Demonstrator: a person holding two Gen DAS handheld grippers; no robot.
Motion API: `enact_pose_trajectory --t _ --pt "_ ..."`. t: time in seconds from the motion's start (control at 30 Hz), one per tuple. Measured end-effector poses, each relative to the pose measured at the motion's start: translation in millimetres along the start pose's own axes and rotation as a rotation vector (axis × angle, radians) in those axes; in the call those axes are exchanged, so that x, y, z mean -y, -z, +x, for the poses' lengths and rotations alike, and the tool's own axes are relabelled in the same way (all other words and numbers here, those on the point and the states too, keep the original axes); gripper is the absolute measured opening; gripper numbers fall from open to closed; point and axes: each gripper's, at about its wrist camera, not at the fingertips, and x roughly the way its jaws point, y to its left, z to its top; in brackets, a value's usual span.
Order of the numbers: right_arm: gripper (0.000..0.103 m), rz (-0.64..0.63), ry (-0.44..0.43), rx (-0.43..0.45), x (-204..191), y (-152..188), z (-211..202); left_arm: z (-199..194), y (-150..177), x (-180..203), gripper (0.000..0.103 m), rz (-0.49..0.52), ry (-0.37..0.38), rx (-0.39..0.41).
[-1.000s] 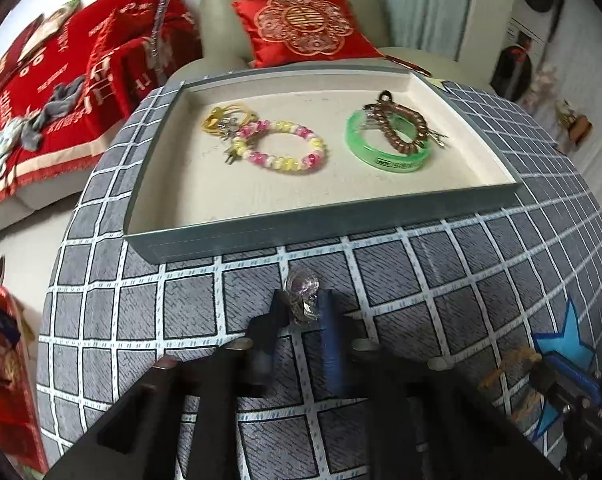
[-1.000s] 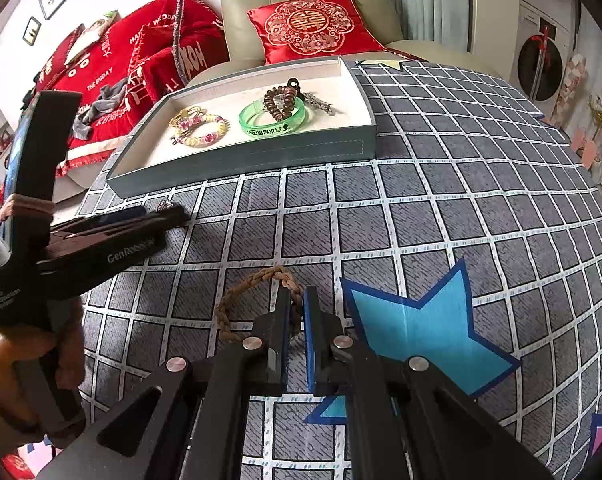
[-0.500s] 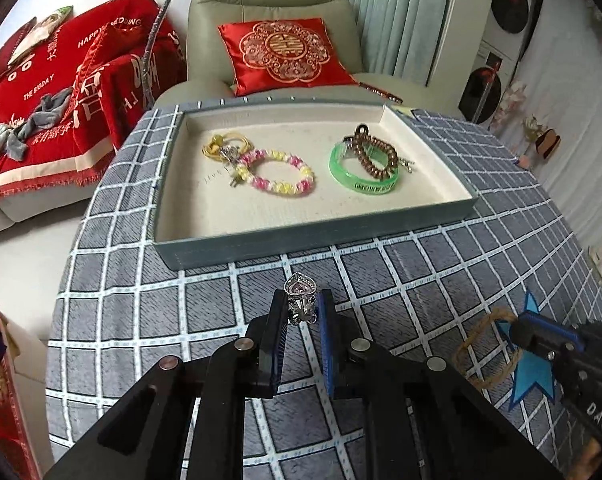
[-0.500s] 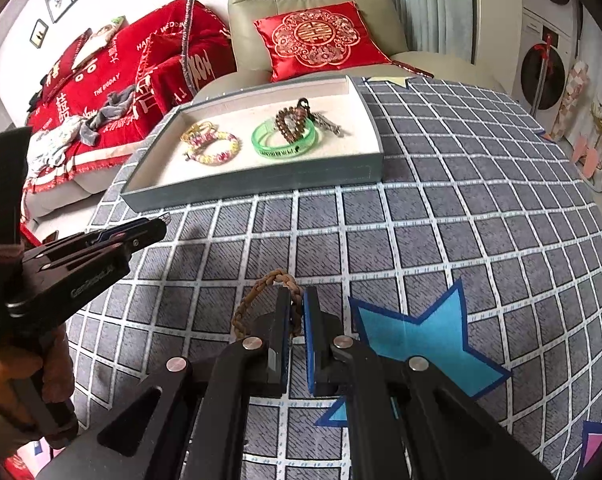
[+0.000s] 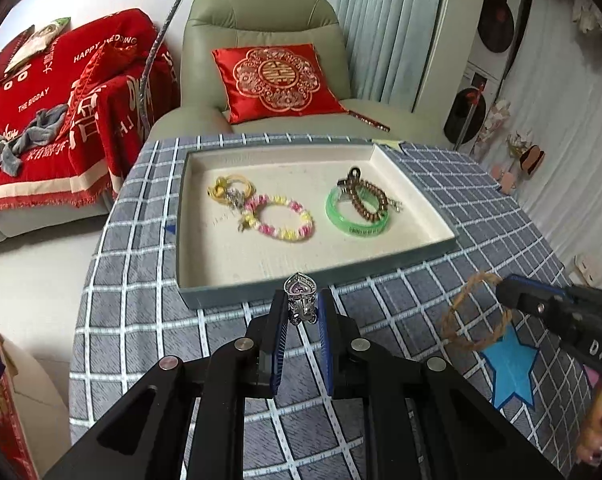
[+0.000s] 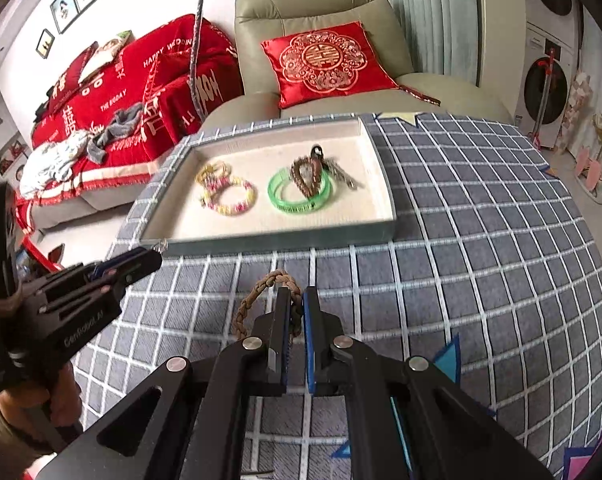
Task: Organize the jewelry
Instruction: 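Carry the pendant and braided bracelet into the tray and open both grippers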
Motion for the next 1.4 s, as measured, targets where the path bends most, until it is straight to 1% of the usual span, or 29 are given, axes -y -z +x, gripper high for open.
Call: enact_pose_trajectory --t 0.17,0.37,0.57,0.7,0.83,1.0,1.2,1.33,1.4 --pt "0.007 -0.006 -0.004 0.028 -4.2 -27.9 3.6 0.4 -18.1 -9.0 0.030 0.005 -0.013 0.023" --pt "0.007 0.023 -0.029 0.028 -2.5 -65.0 24.6 11.2 -43.4 -19.0 0.030 0.010 -0.033 0.038" --pt "0.007 0.074 -0.043 0.016 5.0 -94.2 52.6 34.0 -66.9 -24.7 0.030 0.017 -0.056 0.038" --pt "0.007 0.099 -0.046 0.000 8.6 -108.8 76.2 57.2 -74.3 -27.0 0.030 0.016 -0.074 0.013" --pt "0.007 0.110 -0.045 -0.016 12.2 -117.0 99.7 77.9 -75.4 -30.5 0.030 0.006 -0.085 -0.017" --pt "0.007 0.119 -0.039 -0.022 17.9 -120.6 119.5 97.2 -74.9 -31.2 0.030 0.012 -0.105 -0.040" --pt "0.007 0.126 -0.023 -0.027 25.7 -119.8 133.3 113.0 -72.7 -29.8 0.030 0.020 -0.129 -0.062" --pt "0.007 0.132 -0.020 -0.049 29.9 -115.6 143.5 122.1 -68.0 -27.7 0.030 0.032 -0.141 -0.084" --pt "0.007 0.135 -0.015 -0.057 31.6 -113.6 147.9 123.6 -66.8 -26.2 0.030 0.040 -0.151 -0.082"
